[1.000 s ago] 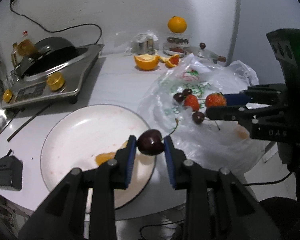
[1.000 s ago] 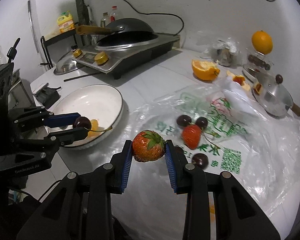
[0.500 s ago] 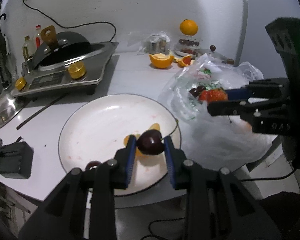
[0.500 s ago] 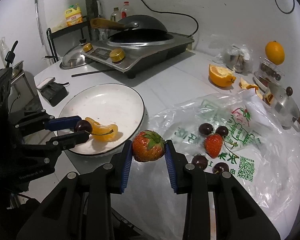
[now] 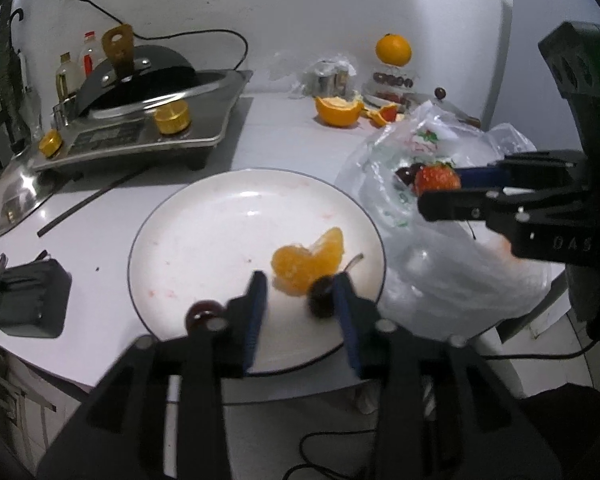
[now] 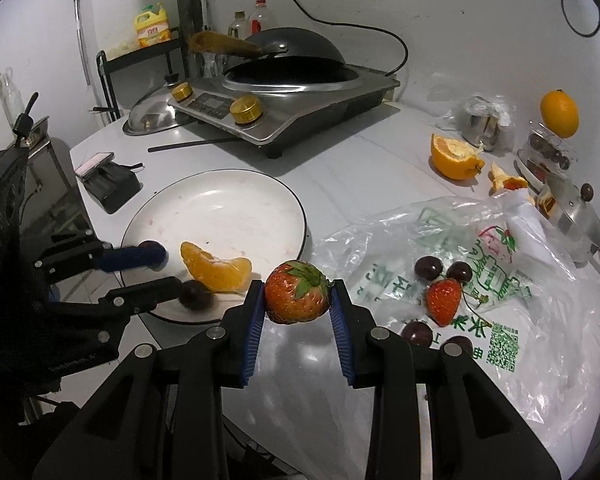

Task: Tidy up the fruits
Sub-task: 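Open the left gripper to drop the cherry while the right releases the strawberry onto the plate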

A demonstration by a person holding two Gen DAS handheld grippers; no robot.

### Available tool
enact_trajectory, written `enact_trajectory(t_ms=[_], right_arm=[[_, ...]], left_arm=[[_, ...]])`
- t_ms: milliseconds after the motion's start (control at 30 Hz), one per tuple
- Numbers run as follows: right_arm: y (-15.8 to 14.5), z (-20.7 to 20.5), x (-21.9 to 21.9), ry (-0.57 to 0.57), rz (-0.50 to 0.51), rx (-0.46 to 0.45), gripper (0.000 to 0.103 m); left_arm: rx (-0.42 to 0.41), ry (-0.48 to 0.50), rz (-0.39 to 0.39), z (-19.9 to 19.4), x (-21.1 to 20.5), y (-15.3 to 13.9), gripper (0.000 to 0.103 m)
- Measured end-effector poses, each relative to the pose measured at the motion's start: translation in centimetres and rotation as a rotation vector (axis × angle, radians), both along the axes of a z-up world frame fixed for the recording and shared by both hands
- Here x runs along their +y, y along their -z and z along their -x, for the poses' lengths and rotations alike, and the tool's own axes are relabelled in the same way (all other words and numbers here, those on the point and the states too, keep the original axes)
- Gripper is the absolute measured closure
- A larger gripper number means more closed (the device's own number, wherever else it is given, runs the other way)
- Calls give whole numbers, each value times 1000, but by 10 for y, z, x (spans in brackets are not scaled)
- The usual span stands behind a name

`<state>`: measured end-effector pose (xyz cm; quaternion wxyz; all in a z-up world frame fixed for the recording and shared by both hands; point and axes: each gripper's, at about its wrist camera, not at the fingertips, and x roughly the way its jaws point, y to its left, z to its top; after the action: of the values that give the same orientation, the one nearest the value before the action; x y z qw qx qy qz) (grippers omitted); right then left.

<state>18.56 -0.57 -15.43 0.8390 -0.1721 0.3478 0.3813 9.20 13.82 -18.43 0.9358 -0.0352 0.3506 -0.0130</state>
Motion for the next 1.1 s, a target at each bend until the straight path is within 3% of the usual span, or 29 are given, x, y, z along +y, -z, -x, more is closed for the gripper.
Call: enact_trajectory(t_ms=[133,367,900,1000,1100], right_arm=[[-1,-1,10,-8,7,-2,69],[-2,-7,31,-27,13,-9,69],[18,-35,68,-29,42,29,68],[21,-38,73,-32,45,36,68],[22,-39,75,-36,43,45,68]], left_arm=[[-40,-15,30,5,12,-9,54],[-84,-39,23,7,31,-20,54],[-66,-75,21,-4,60,-12,52],[-62,-80,23,-6,63,-10,49],[-66,-85,24,-5,64,-10,37]])
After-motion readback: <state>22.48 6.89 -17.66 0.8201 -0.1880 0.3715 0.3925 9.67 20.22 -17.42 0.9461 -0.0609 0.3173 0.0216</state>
